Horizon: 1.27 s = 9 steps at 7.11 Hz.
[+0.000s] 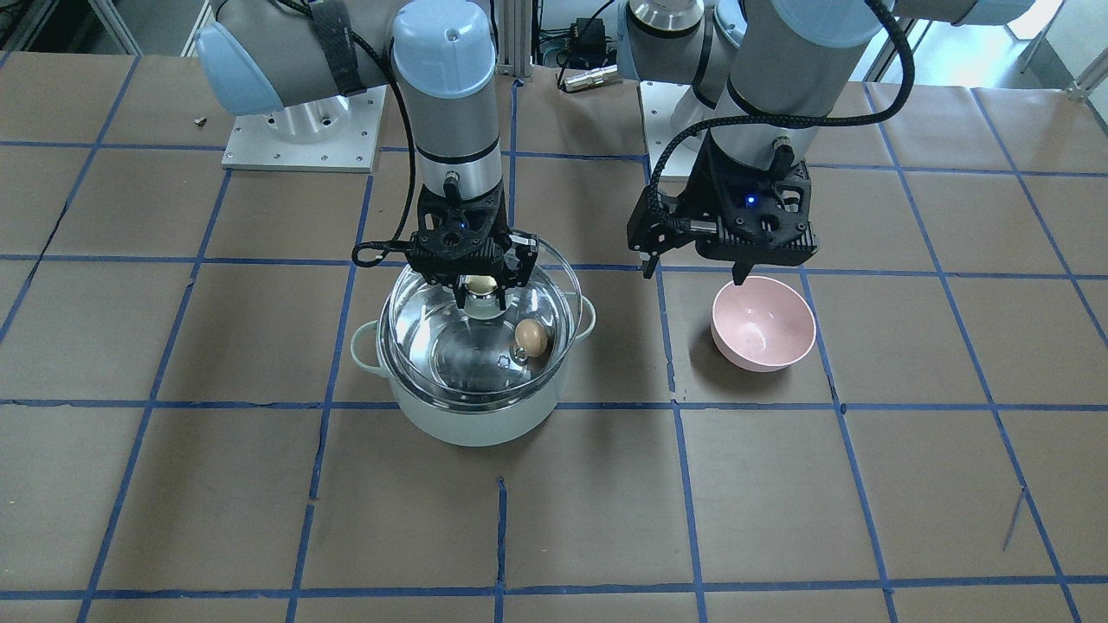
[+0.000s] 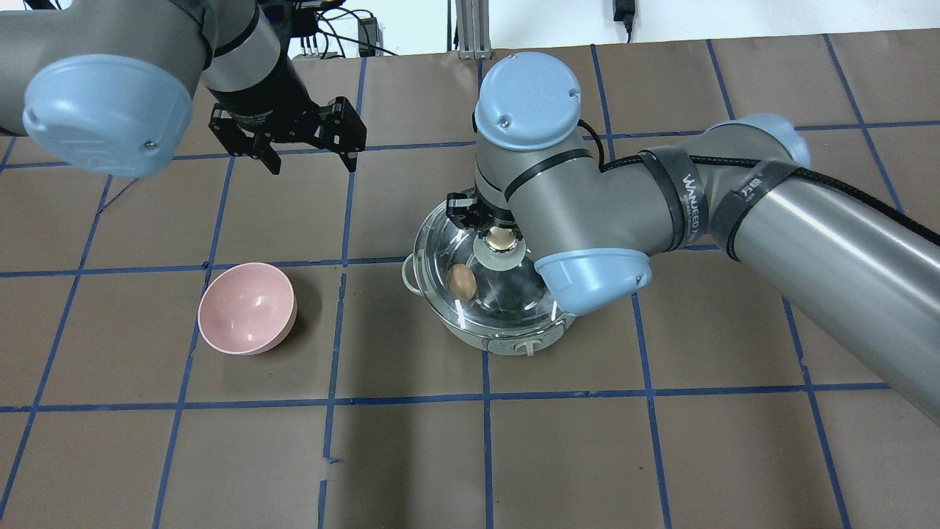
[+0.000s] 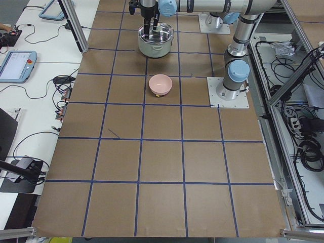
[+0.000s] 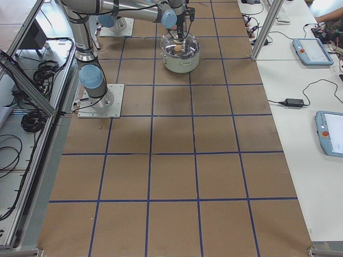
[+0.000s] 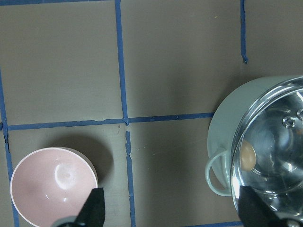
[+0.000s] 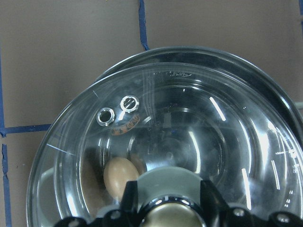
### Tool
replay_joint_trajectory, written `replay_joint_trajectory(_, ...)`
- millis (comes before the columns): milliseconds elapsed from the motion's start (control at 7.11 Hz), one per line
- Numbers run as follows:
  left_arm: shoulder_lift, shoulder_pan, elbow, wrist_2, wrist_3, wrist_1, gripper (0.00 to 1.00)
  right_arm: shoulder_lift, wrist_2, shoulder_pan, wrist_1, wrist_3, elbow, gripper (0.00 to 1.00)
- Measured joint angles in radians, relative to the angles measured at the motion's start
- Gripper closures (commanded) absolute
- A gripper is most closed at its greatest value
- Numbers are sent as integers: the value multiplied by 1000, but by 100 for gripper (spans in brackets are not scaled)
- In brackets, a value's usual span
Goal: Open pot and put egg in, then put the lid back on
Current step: 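Lower the glass lid onto the pot with the right gripper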
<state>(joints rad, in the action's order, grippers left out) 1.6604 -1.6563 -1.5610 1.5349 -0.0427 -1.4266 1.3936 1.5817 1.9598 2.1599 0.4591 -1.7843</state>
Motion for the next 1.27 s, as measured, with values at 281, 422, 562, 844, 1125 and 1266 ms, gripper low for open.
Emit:
replay_joint_trajectory(281, 0, 1, 0, -1, 1, 0, 0, -3, 7, -1, 1, -36, -2, 61)
replay_joint_trajectory(422, 0, 1, 0, -1, 1, 0, 0, -6, 10, -1, 3, -54, -3, 61)
replay_joint_trajectory(562, 0, 1, -1, -1, 1, 0, 0, -7, 11, -2, 5, -69, -3, 61)
replay_joint_trajectory(844, 1, 1, -1, -2, 1, 0, 0, -8, 12, -4, 10, -96, -1, 61)
replay_joint_trajectory(1125, 2, 1, -1, -8, 1, 1, 0, -8, 13, -13, 15, -127, 1, 61)
replay_joint_trajectory(1266, 2, 1, -1, -10, 1, 1, 0, -7, 14, -15, 21, -136, 0, 61)
